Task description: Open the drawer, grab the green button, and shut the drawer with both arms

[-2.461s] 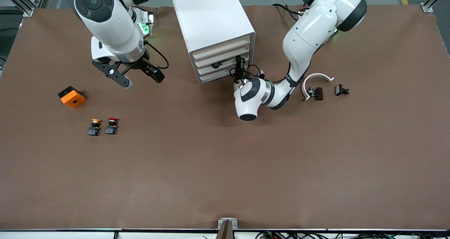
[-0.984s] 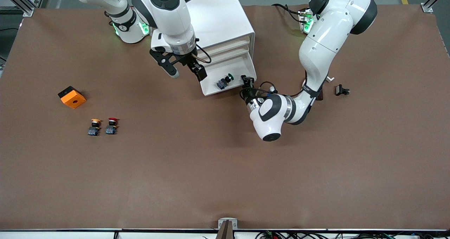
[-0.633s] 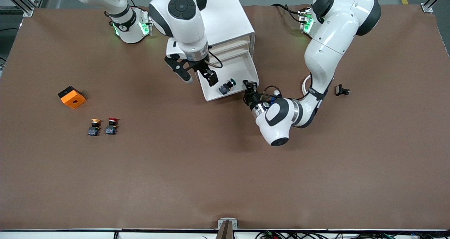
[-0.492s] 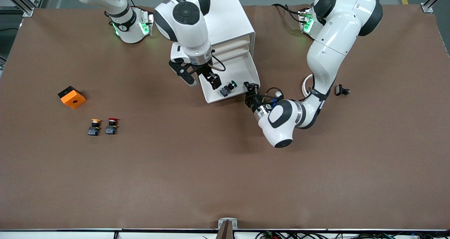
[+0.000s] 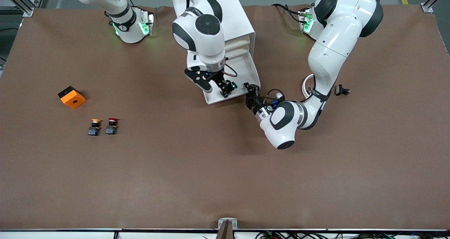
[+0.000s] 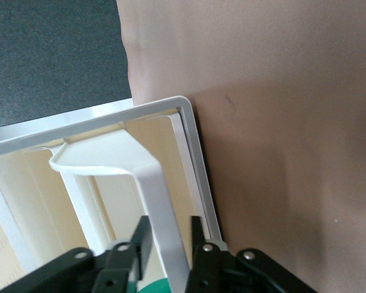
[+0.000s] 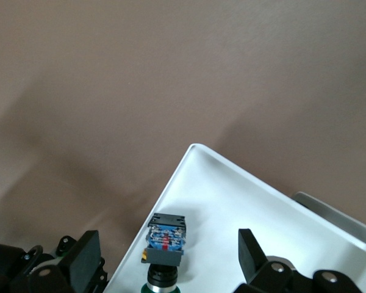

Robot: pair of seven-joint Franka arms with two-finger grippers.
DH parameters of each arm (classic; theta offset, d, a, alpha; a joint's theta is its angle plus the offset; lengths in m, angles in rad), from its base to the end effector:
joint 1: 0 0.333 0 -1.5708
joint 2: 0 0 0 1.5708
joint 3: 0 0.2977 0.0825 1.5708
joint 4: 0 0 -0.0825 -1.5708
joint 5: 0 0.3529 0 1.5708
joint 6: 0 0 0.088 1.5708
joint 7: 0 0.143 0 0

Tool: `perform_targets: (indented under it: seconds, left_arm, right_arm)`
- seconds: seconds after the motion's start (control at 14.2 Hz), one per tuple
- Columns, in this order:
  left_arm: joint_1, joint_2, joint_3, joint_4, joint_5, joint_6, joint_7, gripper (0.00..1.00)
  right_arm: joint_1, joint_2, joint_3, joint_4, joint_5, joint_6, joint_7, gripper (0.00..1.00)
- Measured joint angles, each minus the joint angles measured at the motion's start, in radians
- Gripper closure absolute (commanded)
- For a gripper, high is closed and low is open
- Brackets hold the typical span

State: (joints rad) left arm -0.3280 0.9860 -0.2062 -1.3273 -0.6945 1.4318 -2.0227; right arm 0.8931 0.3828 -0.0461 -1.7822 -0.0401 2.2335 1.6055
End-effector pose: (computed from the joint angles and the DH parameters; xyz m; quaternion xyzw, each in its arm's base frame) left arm 0.4684 -0.3691 0.1437 -0.5319 -0.6293 0.5087 0.2494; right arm 0.4137 0.4671 0.3128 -0.9331 0.3571 -0.0349 0.0240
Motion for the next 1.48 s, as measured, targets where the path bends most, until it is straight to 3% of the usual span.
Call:
perform_targets:
  seconds: [0.07,0.14,0.7,1.48]
  left_arm:
    - [0.000,0.001,0.000,0.001,-0.001,0.000,0.000,0.07]
    - [0.000,0.002,0.000,0.002,-0.003,0.000,0.000,0.00]
    - [0.001,0.005,0.000,0.004,-0.005,0.000,0.000,0.00]
    - [0.017,0.007,0.020,0.014,-0.005,-0.001,0.000,0.00]
  right_arm:
    - [0.004,0.015,0.000,0.007,-0.001,0.006,0.000,0.00]
    - [0.005,0.028,0.000,0.014,-0.001,0.007,0.000,0.00]
    - [0.025,0.130,0.000,0.091,-0.001,0.007,0.000,0.00]
    - [0.034,0.170,0.000,0.096,-0.001,0.004,0.000,0.00]
